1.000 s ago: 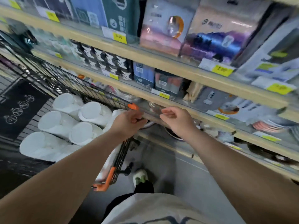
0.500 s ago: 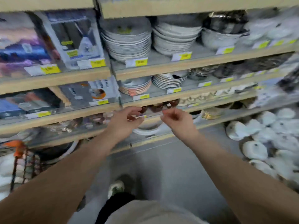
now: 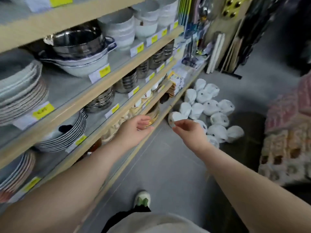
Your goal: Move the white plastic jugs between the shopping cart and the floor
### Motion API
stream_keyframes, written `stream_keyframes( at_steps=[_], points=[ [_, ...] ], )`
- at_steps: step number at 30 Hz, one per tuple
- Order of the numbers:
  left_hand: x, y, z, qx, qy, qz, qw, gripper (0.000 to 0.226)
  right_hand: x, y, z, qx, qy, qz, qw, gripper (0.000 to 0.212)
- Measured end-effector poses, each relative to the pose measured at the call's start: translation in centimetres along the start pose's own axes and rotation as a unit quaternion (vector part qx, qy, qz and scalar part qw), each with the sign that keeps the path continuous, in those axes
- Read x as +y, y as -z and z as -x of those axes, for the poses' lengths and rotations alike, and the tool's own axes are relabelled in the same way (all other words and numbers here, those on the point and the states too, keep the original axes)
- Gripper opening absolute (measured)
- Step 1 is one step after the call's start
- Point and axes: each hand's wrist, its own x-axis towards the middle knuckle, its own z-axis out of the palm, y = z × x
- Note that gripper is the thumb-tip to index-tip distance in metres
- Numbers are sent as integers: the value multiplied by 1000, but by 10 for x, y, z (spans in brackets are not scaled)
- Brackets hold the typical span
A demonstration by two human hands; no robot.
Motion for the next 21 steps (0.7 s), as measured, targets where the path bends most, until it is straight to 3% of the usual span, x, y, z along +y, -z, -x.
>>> stream_keyframes(
  at_steps=[10,21],
  points=[
    [54,-67,-203,-117,-15,-41,992,37,32,86,-152,108,-99,-41,988,24],
    [38,-184,-387,-117,59,-77,988,34,124,147,-356,38,-175,-38,983,25]
  ],
)
